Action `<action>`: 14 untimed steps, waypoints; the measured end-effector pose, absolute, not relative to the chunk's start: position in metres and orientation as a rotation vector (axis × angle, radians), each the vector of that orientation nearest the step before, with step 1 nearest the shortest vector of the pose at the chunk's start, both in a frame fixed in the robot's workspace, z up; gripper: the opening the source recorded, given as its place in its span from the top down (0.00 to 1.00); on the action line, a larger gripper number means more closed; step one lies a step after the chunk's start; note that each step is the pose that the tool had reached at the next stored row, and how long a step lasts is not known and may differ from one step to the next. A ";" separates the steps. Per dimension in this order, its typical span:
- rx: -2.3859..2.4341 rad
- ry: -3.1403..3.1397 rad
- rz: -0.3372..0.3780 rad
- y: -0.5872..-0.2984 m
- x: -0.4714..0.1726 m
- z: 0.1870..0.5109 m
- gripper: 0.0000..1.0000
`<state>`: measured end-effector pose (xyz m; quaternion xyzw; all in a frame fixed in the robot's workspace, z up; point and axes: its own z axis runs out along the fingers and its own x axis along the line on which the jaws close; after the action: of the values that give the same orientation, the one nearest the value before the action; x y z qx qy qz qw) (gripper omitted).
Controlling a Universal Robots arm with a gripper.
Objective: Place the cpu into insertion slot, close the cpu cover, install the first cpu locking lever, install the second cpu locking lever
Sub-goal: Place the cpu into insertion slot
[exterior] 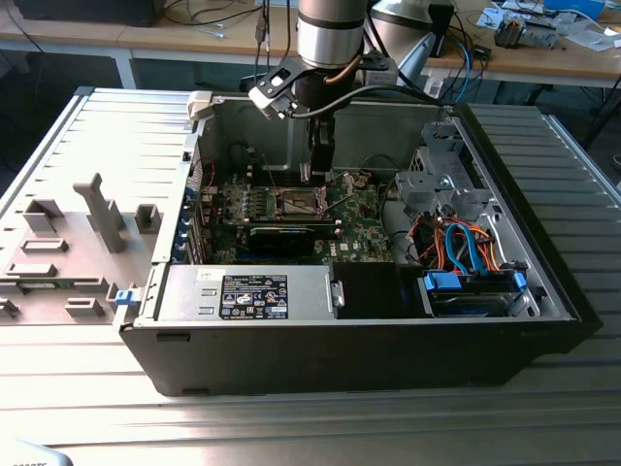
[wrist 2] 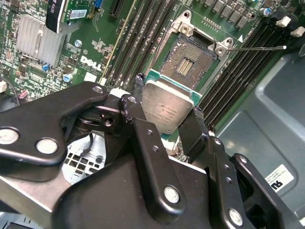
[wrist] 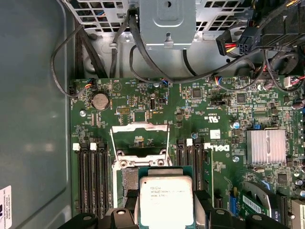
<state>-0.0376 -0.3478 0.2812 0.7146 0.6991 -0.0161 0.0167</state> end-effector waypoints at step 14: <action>2.205 2.192 -0.048 -0.347 -0.038 0.277 0.46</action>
<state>-0.0379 -0.3471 0.2767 0.7091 0.7048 -0.0153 0.0162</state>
